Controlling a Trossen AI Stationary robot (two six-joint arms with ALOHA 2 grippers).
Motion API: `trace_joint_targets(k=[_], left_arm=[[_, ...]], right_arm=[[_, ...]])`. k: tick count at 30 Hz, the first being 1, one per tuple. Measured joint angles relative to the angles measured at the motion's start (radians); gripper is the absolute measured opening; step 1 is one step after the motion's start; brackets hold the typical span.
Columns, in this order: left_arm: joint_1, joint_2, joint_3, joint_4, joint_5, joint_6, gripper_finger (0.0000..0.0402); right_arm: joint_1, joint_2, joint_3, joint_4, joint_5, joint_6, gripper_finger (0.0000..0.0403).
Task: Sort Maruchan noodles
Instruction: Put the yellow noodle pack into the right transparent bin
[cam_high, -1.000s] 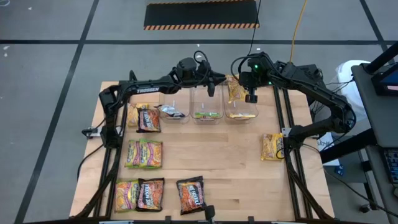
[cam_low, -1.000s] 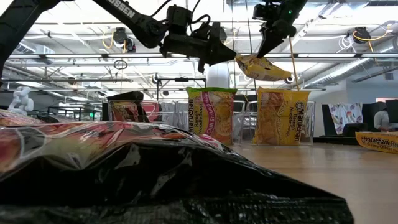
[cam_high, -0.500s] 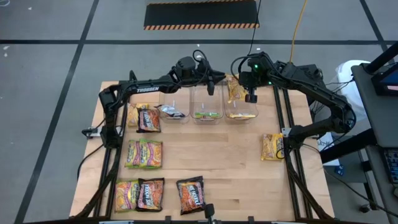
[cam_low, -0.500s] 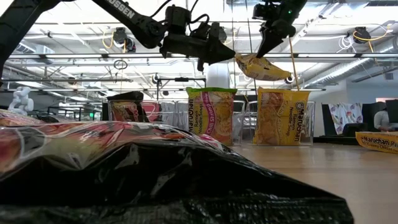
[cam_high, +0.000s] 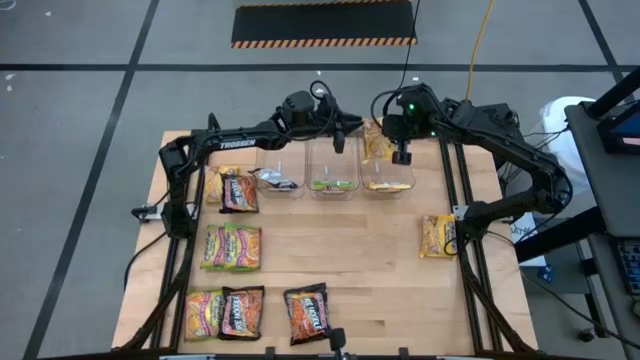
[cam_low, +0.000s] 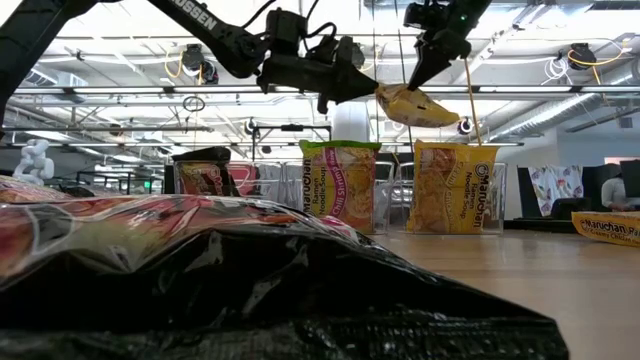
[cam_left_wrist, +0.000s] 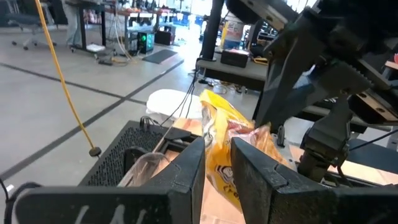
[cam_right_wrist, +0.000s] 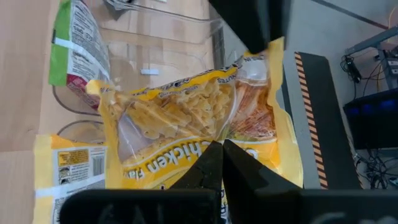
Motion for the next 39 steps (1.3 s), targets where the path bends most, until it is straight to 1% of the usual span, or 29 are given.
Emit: trace_joint_targets(k=[8,17,25,27,31,32,39], left_arm=[[-0.001,0.003,0.0,0.015,0.001,0.006,0.0083],[-0.004,0.074,0.0,0.063,0.013,0.001,0.0083],[-0.003,0.077,0.0,0.074,0.015,0.007,0.0079],[-0.003,0.077,0.0,0.076,0.016,0.008,0.007],[-0.003,0.077,0.0,0.072,0.019,0.034,0.0015],[-0.004,0.077,0.0,0.072,0.019,0.034,0.0009],[-0.004,0.077,0.0,0.068,0.019,0.028,0.0003]], right_arm=[[0.017,0.0,0.0,0.005,0.0,-0.008,0.0],[0.017,0.0,0.0,0.006,0.0,-0.009,0.0],[0.017,0.0,0.0,0.006,-0.001,-0.016,0.0],[0.017,0.0,0.0,0.006,-0.001,-0.016,0.0],[0.017,0.0,0.0,0.006,0.0,-0.016,0.0],[0.017,0.0,0.0,0.006,-0.001,-0.016,0.0],[0.017,0.0,0.0,0.004,0.003,-0.016,0.0]])
